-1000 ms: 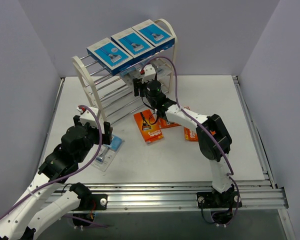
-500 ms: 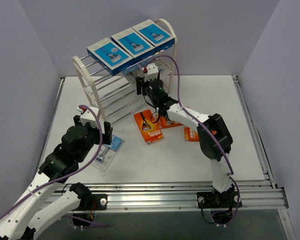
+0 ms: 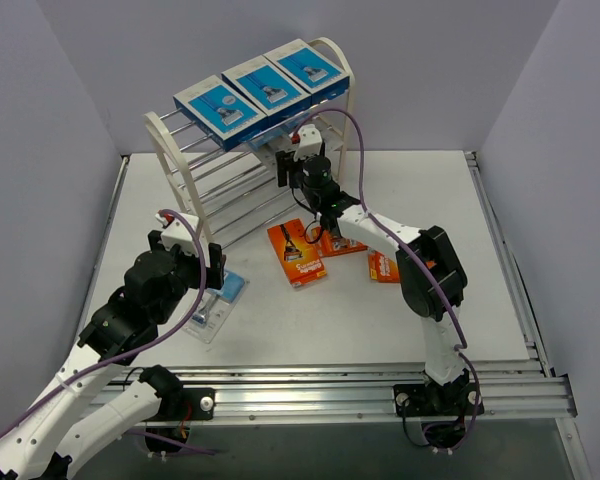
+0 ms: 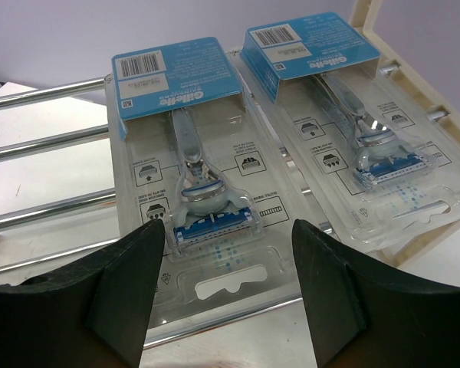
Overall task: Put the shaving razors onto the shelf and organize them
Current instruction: Place the shaving razor onto shelf, then grab a shaving razor with the right arm
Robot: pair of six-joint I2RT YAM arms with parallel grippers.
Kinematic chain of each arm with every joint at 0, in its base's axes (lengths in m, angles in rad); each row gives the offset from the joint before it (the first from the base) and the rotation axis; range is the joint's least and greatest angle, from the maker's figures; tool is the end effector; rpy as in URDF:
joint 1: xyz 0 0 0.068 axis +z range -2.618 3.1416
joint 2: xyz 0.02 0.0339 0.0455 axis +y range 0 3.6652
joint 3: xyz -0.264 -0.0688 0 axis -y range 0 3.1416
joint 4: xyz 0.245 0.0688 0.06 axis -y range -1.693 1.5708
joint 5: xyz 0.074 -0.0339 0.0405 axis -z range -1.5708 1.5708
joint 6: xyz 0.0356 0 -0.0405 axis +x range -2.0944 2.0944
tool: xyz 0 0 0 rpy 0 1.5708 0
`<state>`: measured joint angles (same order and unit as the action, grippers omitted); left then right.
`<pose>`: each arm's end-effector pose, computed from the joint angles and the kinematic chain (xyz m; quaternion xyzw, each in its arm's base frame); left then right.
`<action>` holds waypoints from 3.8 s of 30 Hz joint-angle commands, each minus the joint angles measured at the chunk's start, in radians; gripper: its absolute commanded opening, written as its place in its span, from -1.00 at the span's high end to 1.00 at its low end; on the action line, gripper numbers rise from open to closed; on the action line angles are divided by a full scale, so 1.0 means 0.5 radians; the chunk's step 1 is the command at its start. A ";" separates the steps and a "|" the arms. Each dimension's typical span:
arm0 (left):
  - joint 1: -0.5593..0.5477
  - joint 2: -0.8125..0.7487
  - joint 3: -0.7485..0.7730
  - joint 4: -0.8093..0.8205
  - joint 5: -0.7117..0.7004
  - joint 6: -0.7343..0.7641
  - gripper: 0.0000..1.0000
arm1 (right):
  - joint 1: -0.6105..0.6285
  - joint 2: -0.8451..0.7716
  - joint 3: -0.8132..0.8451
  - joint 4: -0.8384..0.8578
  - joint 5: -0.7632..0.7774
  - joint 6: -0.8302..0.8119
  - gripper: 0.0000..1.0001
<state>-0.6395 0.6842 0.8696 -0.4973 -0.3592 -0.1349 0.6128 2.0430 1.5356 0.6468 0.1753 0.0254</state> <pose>0.1257 -0.0779 0.3516 0.0967 0.7964 -0.0850 0.5909 0.4055 0.2775 0.2972 -0.1260 0.6448 0.1813 0.7318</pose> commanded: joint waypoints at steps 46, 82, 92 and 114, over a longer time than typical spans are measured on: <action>0.024 0.015 0.031 0.007 -0.043 0.018 -0.82 | -0.072 -0.254 0.046 -0.106 -0.028 0.084 -0.67; 0.027 -0.212 -0.012 0.059 -0.205 0.033 -0.82 | 1.464 -0.816 -1.547 0.403 0.502 0.808 -0.52; 0.027 -0.453 -0.051 0.135 -0.245 0.033 -0.80 | 1.532 -0.527 -1.142 0.156 0.539 1.191 -0.28; 0.024 -0.752 -0.101 0.197 -0.294 -0.013 -0.81 | 1.440 0.246 0.039 -1.214 0.641 1.851 -0.22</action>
<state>-0.6319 0.3370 0.8249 -0.4576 -0.4938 -0.1276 1.3582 2.1410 1.4940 0.1093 0.4847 0.8860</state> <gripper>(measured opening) 0.904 0.614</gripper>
